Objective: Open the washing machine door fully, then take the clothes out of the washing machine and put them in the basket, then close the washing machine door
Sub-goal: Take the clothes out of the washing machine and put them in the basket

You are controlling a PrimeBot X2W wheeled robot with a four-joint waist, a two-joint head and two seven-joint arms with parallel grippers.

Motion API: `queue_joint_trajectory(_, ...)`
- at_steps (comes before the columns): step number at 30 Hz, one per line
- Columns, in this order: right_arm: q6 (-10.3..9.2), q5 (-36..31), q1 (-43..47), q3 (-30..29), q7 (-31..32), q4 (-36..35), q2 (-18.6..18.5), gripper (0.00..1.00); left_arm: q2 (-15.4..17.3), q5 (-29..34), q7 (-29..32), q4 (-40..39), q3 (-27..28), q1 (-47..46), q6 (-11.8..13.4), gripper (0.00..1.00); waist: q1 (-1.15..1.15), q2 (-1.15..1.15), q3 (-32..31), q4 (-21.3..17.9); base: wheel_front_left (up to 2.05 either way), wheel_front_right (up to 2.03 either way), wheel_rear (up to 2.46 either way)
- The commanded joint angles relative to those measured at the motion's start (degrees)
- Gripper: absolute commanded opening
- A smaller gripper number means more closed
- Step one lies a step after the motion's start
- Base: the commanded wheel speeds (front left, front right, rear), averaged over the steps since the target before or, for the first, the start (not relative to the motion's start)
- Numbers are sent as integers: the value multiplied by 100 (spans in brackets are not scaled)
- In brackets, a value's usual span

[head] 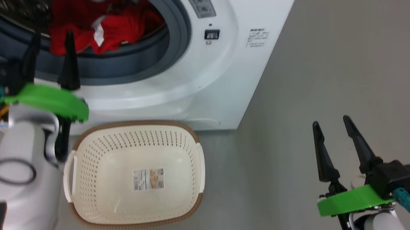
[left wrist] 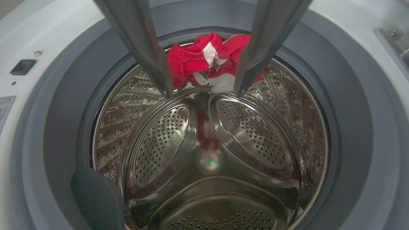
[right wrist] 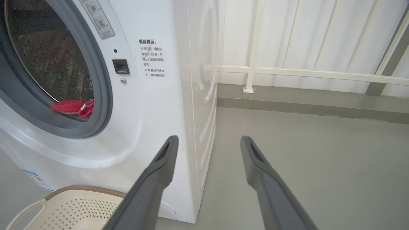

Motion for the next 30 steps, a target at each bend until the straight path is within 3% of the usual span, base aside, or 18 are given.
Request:
queue_joint_trajectory(1,36,-46,-157,125,-37,-165,-68,100,237,85,-17,-6,107,-263,46,100,0,0,351,48,0,0,0)
queue_joint_trajectory(10,36,-42,-533,271,-37,-224,-95,100,455,393,193,1470,-95,-1650,477,100,0,0,923,4,0,0,0)
queue_joint_trajectory(19,36,-4,-711,279,-37,-268,-93,100,759,556,496,2676,-270,-2624,631,100,0,0,1336,-180,0,0,0)
queue_joint_trajectory(30,36,103,-895,435,-37,-314,-1,100,1073,839,980,3547,-613,-3255,856,100,0,0,1648,-409,0,0,0)
